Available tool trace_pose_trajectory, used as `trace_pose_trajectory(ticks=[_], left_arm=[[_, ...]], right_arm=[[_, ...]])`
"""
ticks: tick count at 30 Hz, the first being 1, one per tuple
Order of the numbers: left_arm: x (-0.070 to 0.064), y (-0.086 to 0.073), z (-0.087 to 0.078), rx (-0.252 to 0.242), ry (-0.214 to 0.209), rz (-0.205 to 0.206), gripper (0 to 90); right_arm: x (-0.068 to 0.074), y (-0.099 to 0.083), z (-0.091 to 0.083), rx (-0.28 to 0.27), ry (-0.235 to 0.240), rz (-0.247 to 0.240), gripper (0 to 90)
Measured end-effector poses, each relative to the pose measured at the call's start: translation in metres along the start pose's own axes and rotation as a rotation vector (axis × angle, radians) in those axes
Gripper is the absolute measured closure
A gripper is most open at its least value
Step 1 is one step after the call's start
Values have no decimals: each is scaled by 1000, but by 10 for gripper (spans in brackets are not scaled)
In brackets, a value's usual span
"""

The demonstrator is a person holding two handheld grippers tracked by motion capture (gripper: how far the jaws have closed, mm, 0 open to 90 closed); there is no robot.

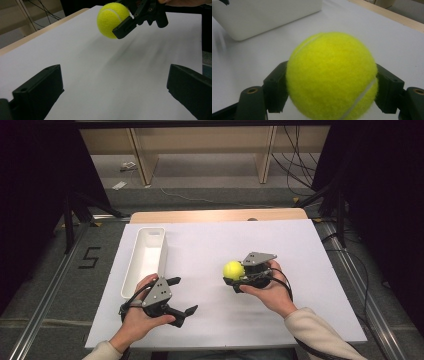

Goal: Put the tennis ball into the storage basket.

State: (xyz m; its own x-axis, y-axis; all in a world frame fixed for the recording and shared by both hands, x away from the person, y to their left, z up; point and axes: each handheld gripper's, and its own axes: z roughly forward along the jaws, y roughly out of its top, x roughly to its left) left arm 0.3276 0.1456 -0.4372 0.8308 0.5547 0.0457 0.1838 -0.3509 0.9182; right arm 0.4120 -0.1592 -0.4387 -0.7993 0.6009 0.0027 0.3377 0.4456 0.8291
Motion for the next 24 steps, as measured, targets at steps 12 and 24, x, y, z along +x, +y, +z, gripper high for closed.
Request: trace_pose_trajectory(ticks=[12, 24], left_arm=[[0, 0, 0, 0, 0, 0, 0], [0, 0, 0, 0, 0, 0, 0]], right_arm=[[2, 3, 3, -8, 8, -1, 267], [3, 6, 6, -11, 13, -4, 267]])
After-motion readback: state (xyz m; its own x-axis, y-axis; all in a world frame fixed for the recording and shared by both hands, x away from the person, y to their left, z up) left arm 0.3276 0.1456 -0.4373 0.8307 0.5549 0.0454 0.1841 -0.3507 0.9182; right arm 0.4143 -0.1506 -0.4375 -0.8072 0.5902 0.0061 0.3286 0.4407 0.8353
